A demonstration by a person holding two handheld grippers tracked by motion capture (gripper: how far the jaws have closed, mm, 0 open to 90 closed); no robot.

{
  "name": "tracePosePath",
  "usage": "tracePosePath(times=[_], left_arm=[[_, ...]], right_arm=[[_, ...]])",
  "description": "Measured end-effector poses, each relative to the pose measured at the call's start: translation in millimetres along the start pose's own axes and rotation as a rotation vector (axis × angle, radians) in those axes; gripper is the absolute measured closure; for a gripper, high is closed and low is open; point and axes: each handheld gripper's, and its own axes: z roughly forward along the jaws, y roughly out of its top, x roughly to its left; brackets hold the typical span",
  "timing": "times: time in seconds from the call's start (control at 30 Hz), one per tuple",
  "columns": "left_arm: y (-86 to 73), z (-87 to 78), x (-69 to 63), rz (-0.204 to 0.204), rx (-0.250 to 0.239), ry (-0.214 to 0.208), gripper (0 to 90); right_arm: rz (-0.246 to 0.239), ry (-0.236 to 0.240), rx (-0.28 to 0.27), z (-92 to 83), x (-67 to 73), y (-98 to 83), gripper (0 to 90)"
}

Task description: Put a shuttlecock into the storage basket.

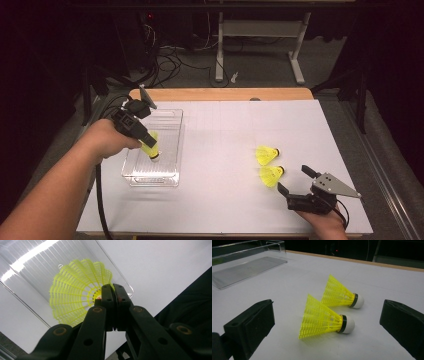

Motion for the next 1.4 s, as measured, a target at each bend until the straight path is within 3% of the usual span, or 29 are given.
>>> tracePosePath(times=[0.27, 0.53, 0.8, 1.4], left_arm=[[14.1, -1.3, 4.1, -0.017, 0.005, 0.004, 88.7], [19.6, -4.3, 16.1, -0.065, -0.004, 0.008, 88.7], [25.0, 1.1, 19.0, -0.062, 0.008, 0.005, 88.8], [47.8, 42.6, 26.6, -0.084, 0.062, 0.013, 88.8]], right_arm=[[0.003, 0.001, 0.000, -0.4, -0.4, 0.1, 0.4], [0.002, 0.001, -0.002, -0.9, -1.3, 0.1, 0.4], [0.003, 0.000, -0.001, -0.9, -1.4, -0.1, 0.4], [0.013, 0.003, 0.004, -1.3, -3.0, -1.6, 0.4]])
